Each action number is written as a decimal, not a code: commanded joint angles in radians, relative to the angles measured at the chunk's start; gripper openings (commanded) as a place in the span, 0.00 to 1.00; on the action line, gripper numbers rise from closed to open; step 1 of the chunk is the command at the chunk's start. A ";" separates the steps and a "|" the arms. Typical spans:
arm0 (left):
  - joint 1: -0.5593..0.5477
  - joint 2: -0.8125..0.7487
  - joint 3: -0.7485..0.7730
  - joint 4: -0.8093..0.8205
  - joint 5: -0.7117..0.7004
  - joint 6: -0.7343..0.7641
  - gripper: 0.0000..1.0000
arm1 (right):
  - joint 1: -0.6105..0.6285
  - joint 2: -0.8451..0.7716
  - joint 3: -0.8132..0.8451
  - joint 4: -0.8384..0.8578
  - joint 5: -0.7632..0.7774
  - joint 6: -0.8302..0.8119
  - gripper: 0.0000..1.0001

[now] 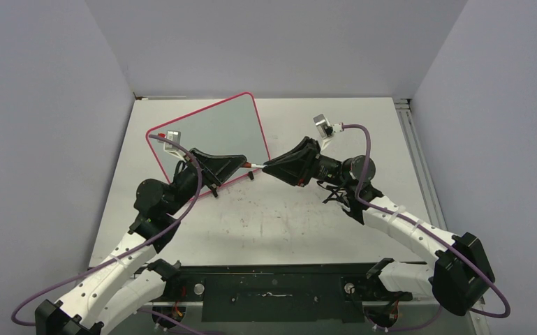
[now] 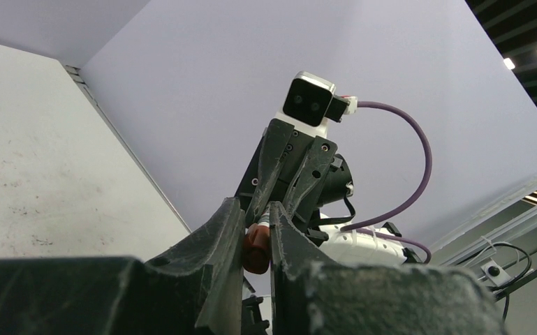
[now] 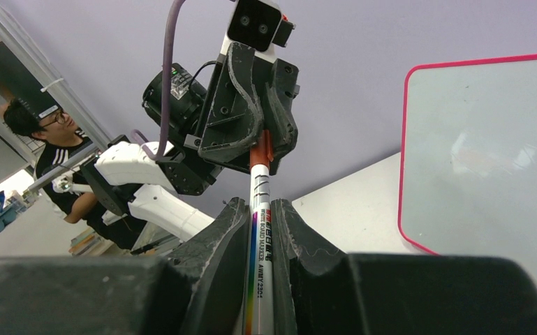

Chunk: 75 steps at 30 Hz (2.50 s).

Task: Write a sentence on the whiteboard
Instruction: Open the whiteboard marker at the center of the board.

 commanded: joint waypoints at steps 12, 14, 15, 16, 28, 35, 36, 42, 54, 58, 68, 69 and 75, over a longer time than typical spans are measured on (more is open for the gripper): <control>0.004 0.006 0.000 0.072 0.019 -0.031 0.34 | 0.016 -0.029 0.001 0.026 0.060 -0.046 0.05; 0.004 0.010 -0.006 0.077 0.019 -0.039 0.33 | 0.018 -0.028 0.001 0.025 0.062 -0.048 0.05; 0.004 0.012 -0.009 0.084 0.020 -0.045 0.33 | 0.019 -0.028 0.001 0.025 0.063 -0.049 0.05; 0.005 0.013 -0.012 0.092 0.021 -0.049 0.34 | 0.019 -0.029 0.000 0.023 0.067 -0.051 0.05; 0.004 0.027 -0.028 0.123 0.016 -0.064 0.07 | 0.031 -0.023 0.006 -0.002 0.084 -0.071 0.05; 0.010 -0.007 -0.034 0.107 -0.025 -0.050 0.00 | 0.036 -0.029 0.003 -0.031 0.092 -0.091 0.05; 0.013 -0.017 -0.035 0.099 -0.033 -0.045 0.00 | 0.035 -0.031 0.000 -0.032 0.094 -0.092 0.05; 0.044 -0.064 -0.046 0.064 -0.070 -0.044 0.00 | 0.036 -0.043 -0.008 -0.035 0.107 -0.097 0.05; 0.147 -0.089 -0.103 0.139 -0.033 -0.144 0.00 | 0.035 -0.056 -0.020 -0.037 0.131 -0.103 0.05; 0.163 -0.094 -0.121 0.173 -0.036 -0.167 0.00 | 0.036 -0.058 -0.023 -0.046 0.149 -0.107 0.05; 0.202 -0.102 -0.116 0.171 -0.007 -0.170 0.00 | 0.035 -0.067 -0.029 -0.085 0.179 -0.128 0.05; 0.206 -0.106 -0.117 0.165 -0.007 -0.169 0.00 | 0.035 -0.073 -0.029 -0.093 0.184 -0.135 0.05; 0.221 -0.137 -0.096 0.020 0.009 -0.068 0.00 | 0.035 -0.116 -0.024 -0.162 0.226 -0.183 0.05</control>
